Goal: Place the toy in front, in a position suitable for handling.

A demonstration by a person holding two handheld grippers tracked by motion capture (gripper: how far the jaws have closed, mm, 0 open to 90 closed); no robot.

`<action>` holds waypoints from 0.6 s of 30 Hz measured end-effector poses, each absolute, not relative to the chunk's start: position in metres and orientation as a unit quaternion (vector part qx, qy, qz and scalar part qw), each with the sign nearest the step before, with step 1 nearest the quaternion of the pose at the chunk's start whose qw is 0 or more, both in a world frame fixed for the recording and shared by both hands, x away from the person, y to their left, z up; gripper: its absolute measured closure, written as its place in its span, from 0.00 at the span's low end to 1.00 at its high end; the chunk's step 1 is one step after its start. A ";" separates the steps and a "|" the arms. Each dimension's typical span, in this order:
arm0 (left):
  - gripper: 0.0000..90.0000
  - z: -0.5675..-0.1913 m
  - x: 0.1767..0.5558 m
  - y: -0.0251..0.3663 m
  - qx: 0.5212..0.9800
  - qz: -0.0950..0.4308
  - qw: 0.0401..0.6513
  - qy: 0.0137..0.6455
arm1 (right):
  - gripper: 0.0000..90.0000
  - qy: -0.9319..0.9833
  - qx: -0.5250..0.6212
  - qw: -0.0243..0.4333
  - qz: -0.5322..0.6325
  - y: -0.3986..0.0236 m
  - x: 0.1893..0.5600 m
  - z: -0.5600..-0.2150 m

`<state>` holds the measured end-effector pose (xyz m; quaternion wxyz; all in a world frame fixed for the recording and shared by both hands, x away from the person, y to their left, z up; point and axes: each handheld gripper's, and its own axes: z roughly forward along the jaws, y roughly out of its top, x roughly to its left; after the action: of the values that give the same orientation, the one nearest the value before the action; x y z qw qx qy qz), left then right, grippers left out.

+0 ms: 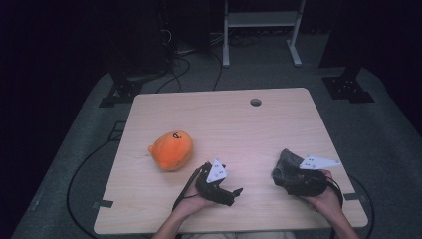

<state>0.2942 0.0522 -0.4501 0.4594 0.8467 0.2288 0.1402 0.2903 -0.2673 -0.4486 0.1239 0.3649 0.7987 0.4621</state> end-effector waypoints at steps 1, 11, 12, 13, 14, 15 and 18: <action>0.07 -0.449 0.294 0.052 0.846 0.141 0.461 0.227 | 0.39 0.799 0.365 0.124 0.462 -0.267 0.291 -0.449; 0.07 -0.436 0.298 0.065 0.837 0.156 0.472 0.228 | 0.39 0.801 0.362 0.124 0.459 -0.266 0.290 -0.450; 0.07 -0.431 0.301 0.071 0.831 0.161 0.478 0.235 | 0.39 0.801 0.363 0.124 0.460 -0.266 0.289 -0.449; 0.07 -0.428 0.302 0.074 0.829 0.163 0.480 0.236 | 0.39 0.801 0.364 0.124 0.459 -0.266 0.289 -0.449; 0.07 -0.426 0.303 0.078 0.826 0.167 0.483 0.239 | 0.39 0.801 0.364 0.124 0.459 -0.266 0.289 -0.449; 0.07 -0.423 0.303 0.081 0.822 0.170 0.488 0.241 | 0.39 0.801 0.363 0.125 0.459 -0.266 0.289 -0.449; 0.07 -0.416 0.305 0.091 0.812 0.178 0.497 0.250 | 0.39 0.802 0.363 0.125 0.458 -0.264 0.289 -0.449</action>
<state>0.3054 0.0913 -0.4159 0.4973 0.8116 0.2497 0.1781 0.2890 -0.2643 -0.4489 0.1248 0.3627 0.8019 0.4580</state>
